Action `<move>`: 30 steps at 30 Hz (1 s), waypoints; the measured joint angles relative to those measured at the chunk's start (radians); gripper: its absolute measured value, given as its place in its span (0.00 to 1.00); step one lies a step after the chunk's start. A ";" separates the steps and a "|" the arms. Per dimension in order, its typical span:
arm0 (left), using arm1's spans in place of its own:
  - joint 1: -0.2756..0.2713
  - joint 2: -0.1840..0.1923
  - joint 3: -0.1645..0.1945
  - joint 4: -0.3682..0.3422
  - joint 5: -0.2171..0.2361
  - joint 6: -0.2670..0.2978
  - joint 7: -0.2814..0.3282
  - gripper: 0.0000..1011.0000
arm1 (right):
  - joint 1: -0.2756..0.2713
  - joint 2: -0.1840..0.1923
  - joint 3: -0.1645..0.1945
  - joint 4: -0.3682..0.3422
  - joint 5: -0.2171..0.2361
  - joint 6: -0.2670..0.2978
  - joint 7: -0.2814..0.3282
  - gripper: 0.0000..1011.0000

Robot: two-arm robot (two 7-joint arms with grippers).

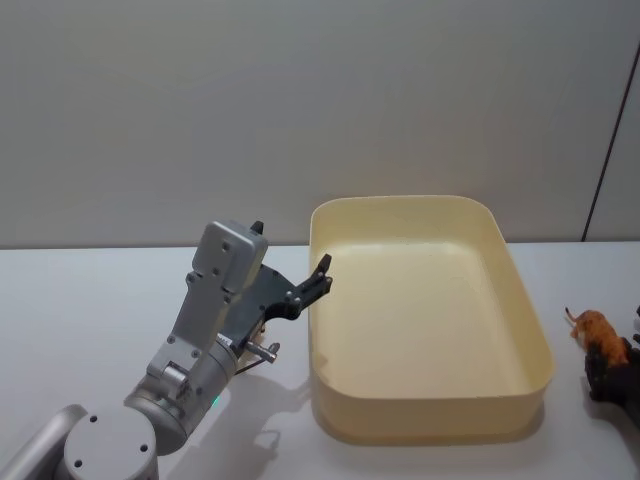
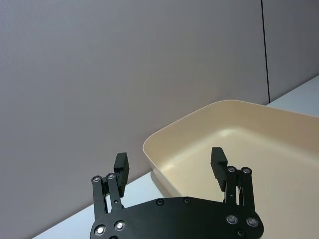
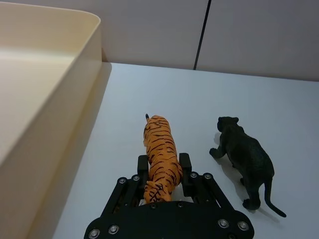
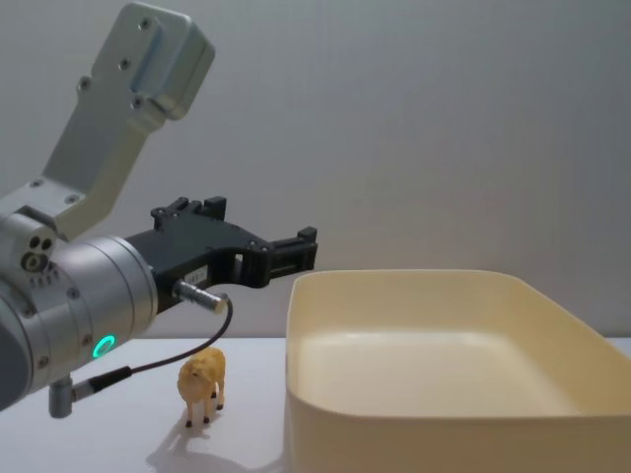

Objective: Pick up the toy alternately with two hands and place it into the central storage box.

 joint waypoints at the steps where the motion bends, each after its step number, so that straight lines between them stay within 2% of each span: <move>1: 0.000 0.000 0.000 0.000 0.000 0.000 0.000 0.99 | 0.000 0.000 0.000 0.000 -0.001 -0.003 0.001 0.35; 15: 0.000 0.000 0.000 0.000 0.000 0.000 0.000 0.99 | 0.014 -0.013 0.001 -0.041 -0.034 -0.085 0.001 0.34; 22: 0.000 0.000 0.000 0.000 0.000 0.000 0.000 0.99 | 0.056 -0.037 -0.006 -0.066 -0.057 -0.111 0.015 0.34; 30: 0.000 0.000 0.000 0.000 0.000 0.000 0.000 0.99 | 0.131 -0.087 -0.033 -0.059 -0.089 -0.110 0.079 0.34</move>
